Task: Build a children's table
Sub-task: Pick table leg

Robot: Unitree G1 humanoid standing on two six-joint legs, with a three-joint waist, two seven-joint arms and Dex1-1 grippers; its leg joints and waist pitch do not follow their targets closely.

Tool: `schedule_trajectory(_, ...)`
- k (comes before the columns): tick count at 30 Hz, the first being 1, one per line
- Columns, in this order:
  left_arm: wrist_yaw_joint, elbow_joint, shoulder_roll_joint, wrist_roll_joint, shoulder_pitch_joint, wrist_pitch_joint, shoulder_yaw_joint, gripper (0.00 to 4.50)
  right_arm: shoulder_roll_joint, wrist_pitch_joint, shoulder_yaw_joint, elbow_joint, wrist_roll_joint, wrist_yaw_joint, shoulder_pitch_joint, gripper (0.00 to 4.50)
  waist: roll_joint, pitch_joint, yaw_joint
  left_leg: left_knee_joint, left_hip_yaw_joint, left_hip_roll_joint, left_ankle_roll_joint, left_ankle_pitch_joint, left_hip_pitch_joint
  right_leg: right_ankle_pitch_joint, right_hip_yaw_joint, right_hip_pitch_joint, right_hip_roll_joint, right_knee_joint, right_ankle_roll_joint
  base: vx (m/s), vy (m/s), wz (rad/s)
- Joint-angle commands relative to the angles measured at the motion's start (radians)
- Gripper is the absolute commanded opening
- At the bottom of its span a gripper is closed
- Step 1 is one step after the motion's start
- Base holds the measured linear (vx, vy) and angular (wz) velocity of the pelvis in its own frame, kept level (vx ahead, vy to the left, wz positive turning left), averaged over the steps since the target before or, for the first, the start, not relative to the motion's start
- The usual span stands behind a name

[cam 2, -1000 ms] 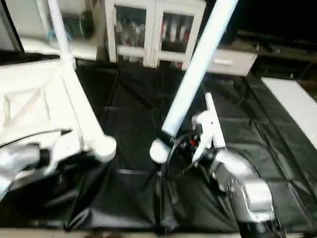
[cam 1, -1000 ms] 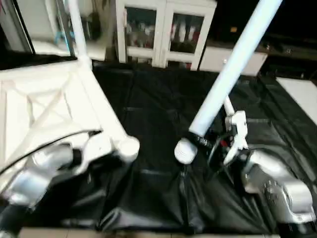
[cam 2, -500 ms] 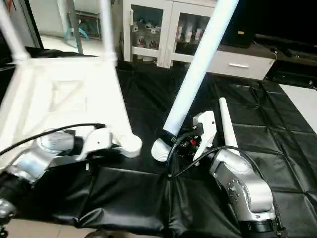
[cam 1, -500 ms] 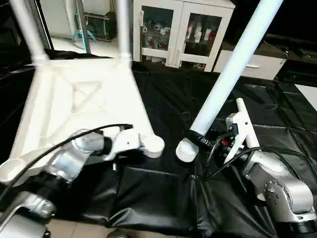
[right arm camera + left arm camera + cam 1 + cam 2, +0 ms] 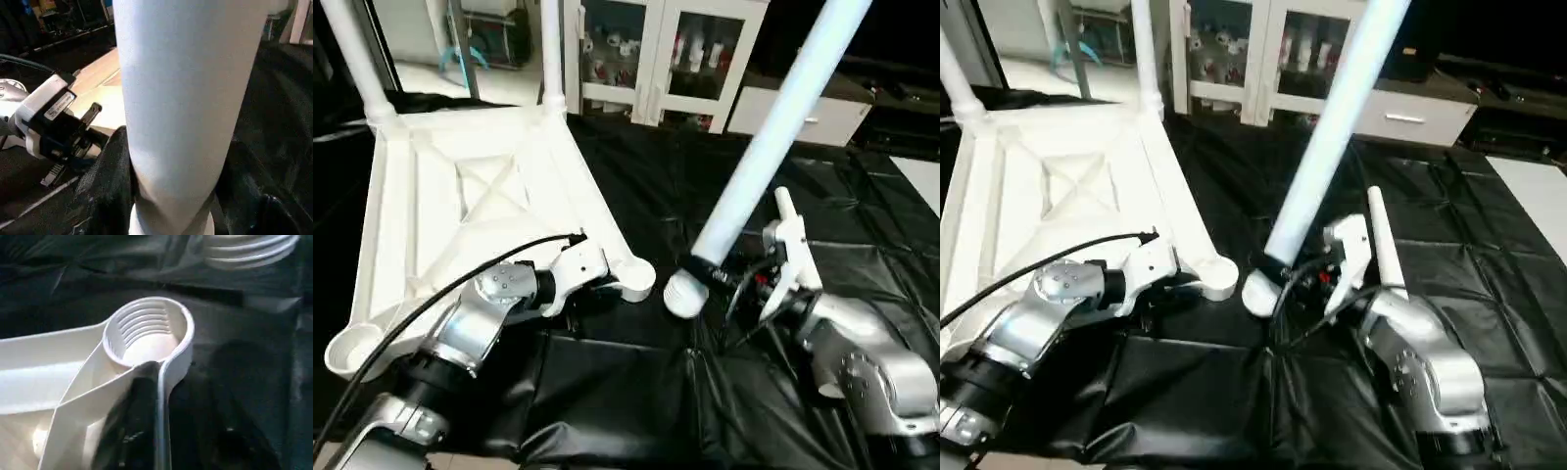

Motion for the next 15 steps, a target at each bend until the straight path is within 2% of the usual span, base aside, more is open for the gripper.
schedule_trajectory(1,-0.023,-0.05,0.024,-0.003,0.018,0.052,0.014,1.55,-0.017,0.007,-0.015,-0.001,0.008,0.004,-0.013,1.85,0.006,-0.056,-0.006,-0.077,-0.019,0.048,-0.003,-0.151,0.034,-0.006,0.019,0.022,-0.042,-0.06,-0.203,0.0,0.0,0.0)
schedule_trajectory(3,-0.016,-0.05,0.043,0.009,0.023,0.056,0.02,1.63,-0.018,0.01,-0.016,-0.003,0.01,0.005,-0.011,1.85,0.005,-0.053,-0.015,-0.08,-0.019,0.049,-0.014,-0.188,0.034,-0.066,0.02,0.02,-0.042,-0.066,-0.191,0.0,0.0,0.0)
schedule_trajectory(7,-0.015,-0.042,0.071,0.02,0.024,0.059,0.013,1.63,-0.019,0.012,-0.016,-0.009,0.01,0.006,-0.005,1.85,0.007,-0.052,-0.019,-0.085,-0.022,0.05,-0.035,-0.227,0.036,-0.124,0.022,0.017,-0.044,-0.072,-0.175,0.0,0.0,0.0)
schedule_trajectory(8,-0.011,-0.042,0.076,0.024,0.024,0.06,0.012,1.63,-0.019,0.014,-0.016,-0.012,0.01,0.005,-0.003,1.85,0.009,-0.052,-0.019,-0.085,-0.022,0.05,-0.04,-0.231,0.037,-0.125,0.022,0.016,-0.043,-0.072,-0.173,0.0,0.0,0.0)
schedule_trajectory(11,-0.006,-0.039,0.082,0.027,0.024,0.069,0.013,1.63,-0.019,0.016,-0.017,-0.015,0.011,0.003,0.0,1.85,0.008,-0.053,-0.02,-0.084,-0.021,0.05,-0.041,-0.216,0.038,-0.093,0.021,0.016,-0.042,-0.069,-0.176,0.0,0.0,0.0)
schedule_trajectory(12,-0.005,-0.04,0.082,0.027,0.024,0.072,0.014,1.63,-0.018,0.017,-0.017,-0.018,0.012,0.002,0.002,1.85,0.012,-0.054,-0.019,-0.083,-0.021,0.049,-0.041,-0.209,0.038,-0.081,0.021,0.016,-0.042,-0.067,-0.178,0.0,0.0,0.0)
schedule_trajectory(15,0.009,-0.021,0.08,0.042,0.017,0.067,0.009,1.63,-0.017,0.02,-0.016,-0.029,0.014,-0.003,0.008,1.85,0.01,-0.055,-0.02,-0.081,-0.02,0.048,-0.036,-0.197,0.036,-0.048,0.021,0.019,-0.041,-0.066,-0.185,0.0,0.0,0.0)
